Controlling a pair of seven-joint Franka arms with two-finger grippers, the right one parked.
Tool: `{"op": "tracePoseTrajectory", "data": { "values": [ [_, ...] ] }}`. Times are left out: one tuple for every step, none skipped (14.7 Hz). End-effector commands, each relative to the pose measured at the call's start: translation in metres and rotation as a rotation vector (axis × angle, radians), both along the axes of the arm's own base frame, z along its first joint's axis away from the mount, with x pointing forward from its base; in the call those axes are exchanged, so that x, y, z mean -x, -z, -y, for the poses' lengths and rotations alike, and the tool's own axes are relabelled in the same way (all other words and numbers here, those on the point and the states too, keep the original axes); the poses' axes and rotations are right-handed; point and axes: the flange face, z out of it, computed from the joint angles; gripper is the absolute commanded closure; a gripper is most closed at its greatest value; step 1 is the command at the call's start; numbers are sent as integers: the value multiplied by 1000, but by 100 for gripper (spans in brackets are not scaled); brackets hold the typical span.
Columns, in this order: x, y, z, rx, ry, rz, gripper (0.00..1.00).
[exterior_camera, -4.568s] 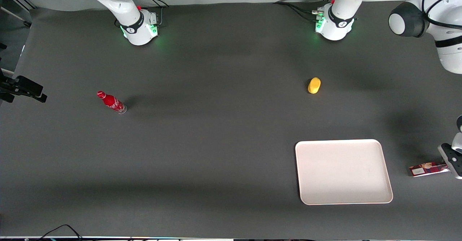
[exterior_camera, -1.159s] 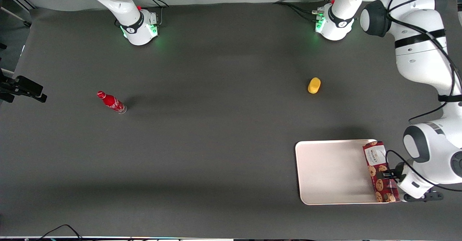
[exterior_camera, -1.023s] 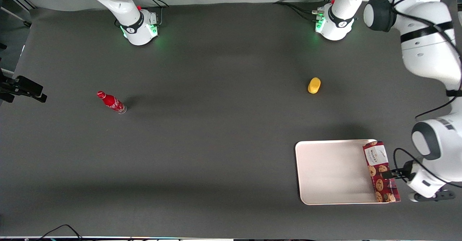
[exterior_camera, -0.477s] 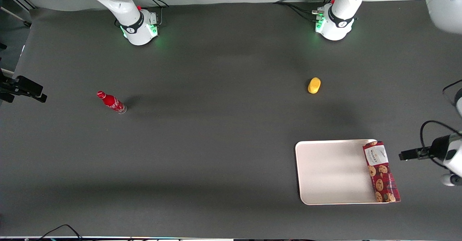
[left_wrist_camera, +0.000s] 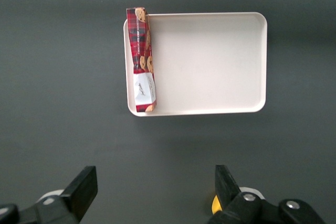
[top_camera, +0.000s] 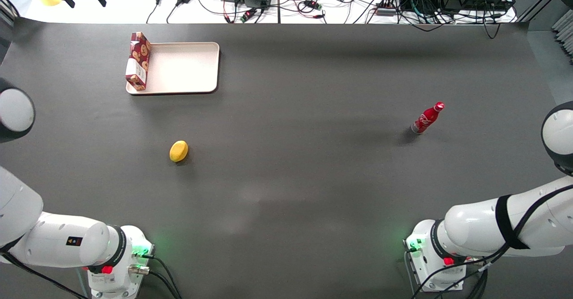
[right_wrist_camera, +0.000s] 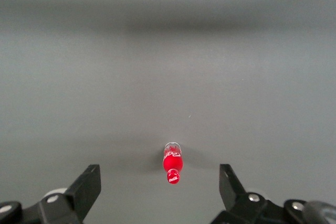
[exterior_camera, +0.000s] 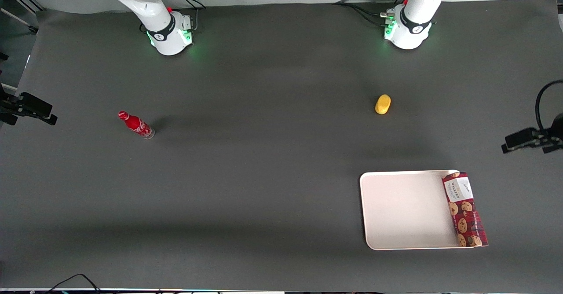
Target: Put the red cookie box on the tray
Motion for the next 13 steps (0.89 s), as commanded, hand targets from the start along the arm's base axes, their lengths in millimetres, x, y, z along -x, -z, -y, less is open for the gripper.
{"op": "tracePoseTrajectory", "data": {
  "values": [
    [40, -27, 21, -46, 9, -7, 0],
    [49, -31, 21, -44, -6, -8, 0],
    [57, -34, 22, -39, -8, 0, 0],
    [64, -37, 18, -36, -11, 4, 0],
    [71, -36, 22, -35, -5, 0, 0],
    [76, -32, 20, -36, -8, -8, 0],
    [81, -28, 17, -41, -12, -13, 0],
    [85, -23, 16, -50, -11, -6, 0],
    [90, -21, 16, -48, -10, 13, 0],
    [95, -22, 16, -47, -11, 30, 0],
    [98, -29, 17, -47, -12, 45, 0],
    [103, -40, 18, -46, -8, 60, 0],
    [110, -51, 21, -44, -4, 70, 0]
  ]
}}
